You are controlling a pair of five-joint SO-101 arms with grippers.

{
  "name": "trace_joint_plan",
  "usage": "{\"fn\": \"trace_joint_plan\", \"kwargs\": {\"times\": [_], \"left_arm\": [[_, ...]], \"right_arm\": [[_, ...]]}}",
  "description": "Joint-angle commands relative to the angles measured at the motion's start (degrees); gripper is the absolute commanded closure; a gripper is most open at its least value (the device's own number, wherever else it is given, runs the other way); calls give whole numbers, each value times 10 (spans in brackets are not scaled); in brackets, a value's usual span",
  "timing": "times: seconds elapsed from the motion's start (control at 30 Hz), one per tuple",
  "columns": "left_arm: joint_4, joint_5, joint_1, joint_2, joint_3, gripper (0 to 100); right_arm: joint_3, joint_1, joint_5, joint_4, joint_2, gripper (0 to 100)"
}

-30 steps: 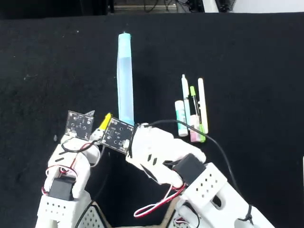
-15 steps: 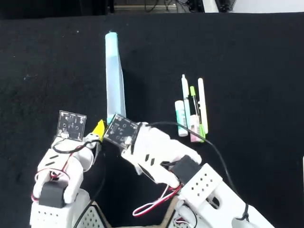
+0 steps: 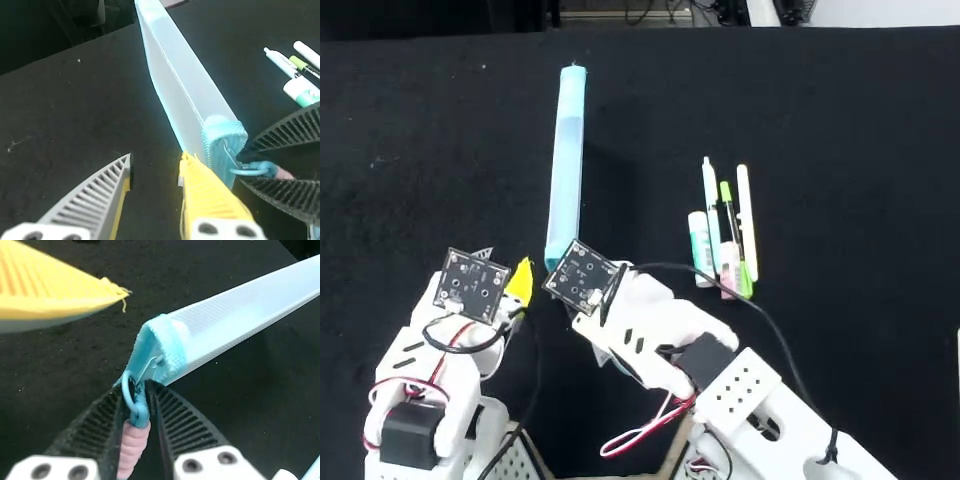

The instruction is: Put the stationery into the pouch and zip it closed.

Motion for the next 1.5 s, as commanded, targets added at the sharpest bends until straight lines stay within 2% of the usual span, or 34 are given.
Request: {"fn": "trace_joint_plan", "kwargs": {"times": [0.0, 0.17, 0.3, 0.4, 0.7, 0.83, 1.03, 1.17, 1.23, 1.47], "left_arm": [[8, -18, 1, 4, -32, 770], [10, -17, 5, 4, -36, 755], [40, -18, 58, 4, -47, 755], [29, -16, 86, 4, -48, 755], [-102, -11, 44, 4, 58, 755], [-138, 32, 43, 4, 74, 755], [-150, 82, 43, 4, 75, 755], [-150, 89, 44, 4, 76, 755], [-152, 89, 47, 4, 83, 777], [-203, 89, 49, 4, 124, 973]], "right_arm": [[-5, -2, -4, -12, -7, 987], [-5, -2, -4, -13, -7, 987], [-5, -2, -4, -13, -7, 987], [-5, -2, -4, -13, -7, 987], [-1, -2, -3, -13, -7, 987], [0, -2, -3, -13, -7, 987], [0, -2, -3, -11, -7, 987], [0, -2, -2, -11, -7, 987], [0, -2, -4, -10, -7, 987], [2, -2, -3, -10, -7, 987]]}}
